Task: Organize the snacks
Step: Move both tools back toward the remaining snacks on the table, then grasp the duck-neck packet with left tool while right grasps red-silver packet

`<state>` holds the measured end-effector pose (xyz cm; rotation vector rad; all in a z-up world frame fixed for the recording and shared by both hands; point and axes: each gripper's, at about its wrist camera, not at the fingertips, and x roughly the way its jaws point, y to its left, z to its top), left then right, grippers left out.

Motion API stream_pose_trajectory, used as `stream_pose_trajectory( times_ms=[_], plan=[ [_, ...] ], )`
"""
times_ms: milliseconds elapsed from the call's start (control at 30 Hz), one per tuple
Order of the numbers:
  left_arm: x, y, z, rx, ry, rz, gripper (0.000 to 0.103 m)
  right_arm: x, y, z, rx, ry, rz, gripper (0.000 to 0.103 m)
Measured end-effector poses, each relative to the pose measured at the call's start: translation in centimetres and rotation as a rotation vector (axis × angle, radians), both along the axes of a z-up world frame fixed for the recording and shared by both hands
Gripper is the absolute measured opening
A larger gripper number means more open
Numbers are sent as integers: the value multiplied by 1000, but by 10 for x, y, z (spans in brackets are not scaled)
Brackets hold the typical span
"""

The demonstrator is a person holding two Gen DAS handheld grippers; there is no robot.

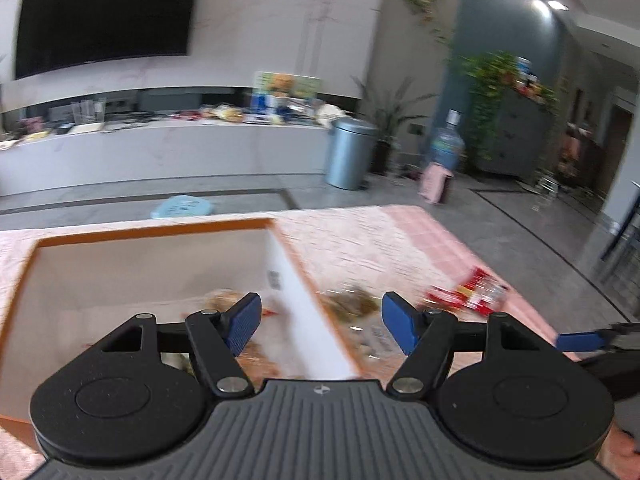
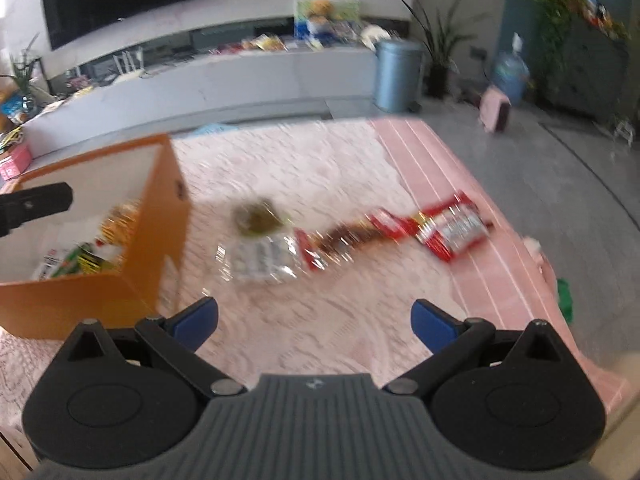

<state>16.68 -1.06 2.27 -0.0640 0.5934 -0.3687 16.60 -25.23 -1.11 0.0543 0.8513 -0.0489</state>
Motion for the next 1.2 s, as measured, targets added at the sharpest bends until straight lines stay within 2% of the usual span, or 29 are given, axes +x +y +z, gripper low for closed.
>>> stream_pose_trajectory(
  times_ms=[167, 333, 567, 733, 833, 1033, 1200],
  plan=[
    [5, -34, -11, -1, 46, -101, 81, -4, -37, -16, 29, 28, -66, 100],
    [12, -66, -26, 58, 74, -167, 80, -4, -65, -25, 25, 11, -87, 100],
    [24, -105, -43, 148, 130, -244, 71, 7, -88, -32, 74, -4, -81, 99],
    [43, -125, -52, 224, 150, -288, 71, 24, -96, -39, 72, -18, -77, 99],
    [59, -136, -58, 234, 168, -306, 71, 38, -105, -45, 76, -17, -108, 99],
    [90, -167, -74, 228, 184, -326, 75, 73, -146, -53, 144, -18, -284, 99],
    [111, -194, -96, 276, 207, -365, 75, 108, -177, -74, 287, 6, -428, 99]
  ],
)
